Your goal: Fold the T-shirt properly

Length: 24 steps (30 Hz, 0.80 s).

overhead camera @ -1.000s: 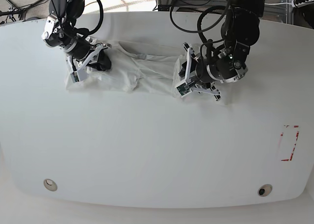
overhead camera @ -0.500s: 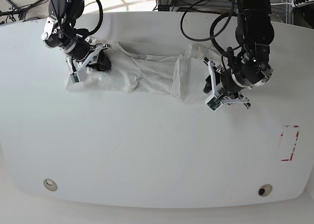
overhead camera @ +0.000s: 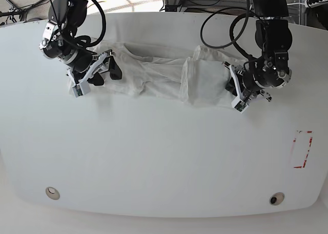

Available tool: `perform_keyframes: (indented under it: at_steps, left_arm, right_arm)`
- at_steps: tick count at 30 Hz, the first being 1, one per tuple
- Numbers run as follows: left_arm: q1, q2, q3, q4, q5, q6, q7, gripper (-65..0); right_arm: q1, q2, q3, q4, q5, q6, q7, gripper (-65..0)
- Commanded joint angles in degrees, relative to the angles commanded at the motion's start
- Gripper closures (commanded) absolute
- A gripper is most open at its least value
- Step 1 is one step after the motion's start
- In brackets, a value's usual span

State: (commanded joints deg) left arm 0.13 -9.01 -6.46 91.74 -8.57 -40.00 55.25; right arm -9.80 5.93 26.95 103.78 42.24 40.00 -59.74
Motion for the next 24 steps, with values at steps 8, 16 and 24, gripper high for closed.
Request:
perform_keyframes:
  at_steps: [8, 16, 24]
  left_arm:
    - [0.0, 0.1, 0.0, -0.4, 2.0, 0.0, 0.0, -12.5]
    - [0.0, 0.1, 0.0, -1.3, 2.0, 0.0, 0.1, -12.5]
    - [-0.4, 0.2, 0.2, -2.1, 2.0, 0.0, 0.0, -12.5]
  right_arm:
    - [2.4, 2.0, 14.7, -7.4, 14.9, 0.0, -7.5, -44.2]
    - [1.4, 8.4, 23.3, -14.5, 16.4, 0.0, -7.8, -65.0]
    - [1.1, 13.5, 25.8, -24.4, 16.4, 0.0, -7.8, -65.0]
